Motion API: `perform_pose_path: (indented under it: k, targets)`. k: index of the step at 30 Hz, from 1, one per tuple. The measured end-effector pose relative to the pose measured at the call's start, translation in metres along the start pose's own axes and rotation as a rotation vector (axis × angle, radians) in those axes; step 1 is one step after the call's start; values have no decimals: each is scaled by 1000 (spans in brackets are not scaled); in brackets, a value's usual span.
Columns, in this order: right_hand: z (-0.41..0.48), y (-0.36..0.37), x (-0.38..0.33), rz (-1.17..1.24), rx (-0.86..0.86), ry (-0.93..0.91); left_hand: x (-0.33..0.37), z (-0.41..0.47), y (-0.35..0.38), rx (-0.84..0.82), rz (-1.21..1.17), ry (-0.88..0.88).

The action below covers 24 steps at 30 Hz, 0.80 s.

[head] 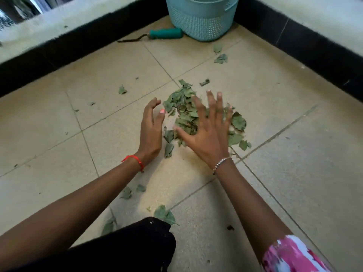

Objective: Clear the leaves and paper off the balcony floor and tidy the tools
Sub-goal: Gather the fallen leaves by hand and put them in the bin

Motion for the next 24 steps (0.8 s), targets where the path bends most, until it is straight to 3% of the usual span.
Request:
perform_pose_path:
  k: [2, 6, 11, 15, 17, 21, 24]
  targets:
    - [2, -12, 24, 3, 77, 114, -3, 15, -9, 36, 180, 54]
    - [-12, -8, 69, 13, 14, 430, -21, 38, -14, -15, 475, 5]
    - [2, 13, 42, 85, -43, 261, -15, 41, 30, -196, 445, 68]
    - [19, 14, 33, 601, -32, 277, -5, 56, 52, -273, 205, 29]
    - [36, 10, 45, 738, 37, 330, 1, 71, 50, -283, 152, 61]
    - [96, 22, 80, 671, 33, 328, -6, 112, 43, -302, 432, 259]
    - [143, 43, 92, 527, -64, 192, -18, 123, 41, -300, 511, 284]
Point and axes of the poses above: each hand's wrist, its own z-axis towards the middle knuckle, its own y-axis out of the palm, x = y × z, the point moved 7 cm from there along z, towards the middle knuckle, and after that the axes turned 5 degrees about x, right-handed, at the moved point
